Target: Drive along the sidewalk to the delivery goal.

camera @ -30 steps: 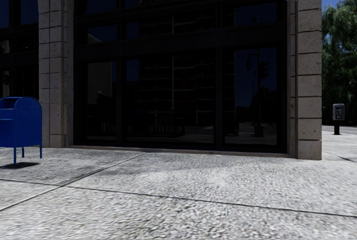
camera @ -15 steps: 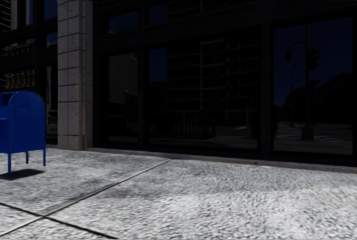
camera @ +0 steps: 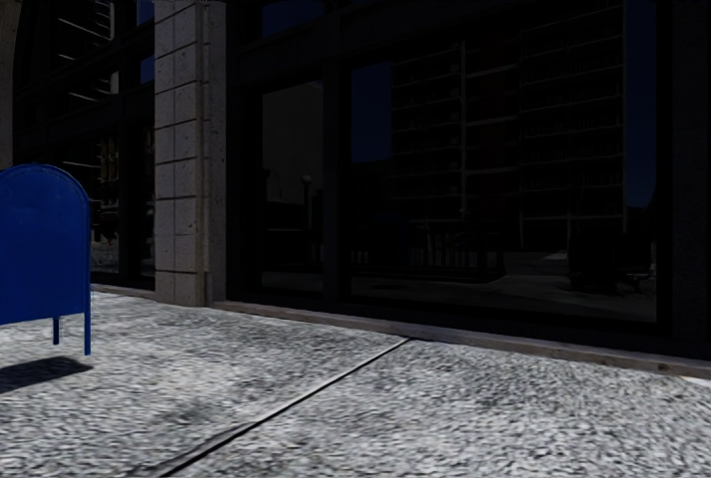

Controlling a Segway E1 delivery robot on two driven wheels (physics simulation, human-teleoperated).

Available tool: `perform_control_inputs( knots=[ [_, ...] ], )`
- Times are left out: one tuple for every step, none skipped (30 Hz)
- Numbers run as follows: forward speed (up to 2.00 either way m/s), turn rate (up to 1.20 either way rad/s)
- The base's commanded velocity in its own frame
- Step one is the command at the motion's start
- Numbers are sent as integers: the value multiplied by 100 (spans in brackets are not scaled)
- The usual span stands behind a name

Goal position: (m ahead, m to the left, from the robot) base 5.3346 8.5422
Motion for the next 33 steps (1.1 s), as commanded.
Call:
perform_control_inputs(
  knots=[
    [147,43],
    [147,43],
    [141,43],
    [137,43],
    [137,43],
    [136,43],
    [136,43],
    [136,43],
    [136,43],
    [136,43],
    [136,43],
    [136,43],
    [135,43],
    [135,43],
    [135,43],
    [135,43],
    [135,43],
    [135,43],
    [135,43],
    [135,43],
    [135,43],
    [135,43],
    [135,43],
    [135,43],
    [135,43],
    [135,43],
    [135,43],
    [135,43],
    [135,43],
    [135,43],
    [135,43],
    [135,43],
    [135,43]
  ],
)
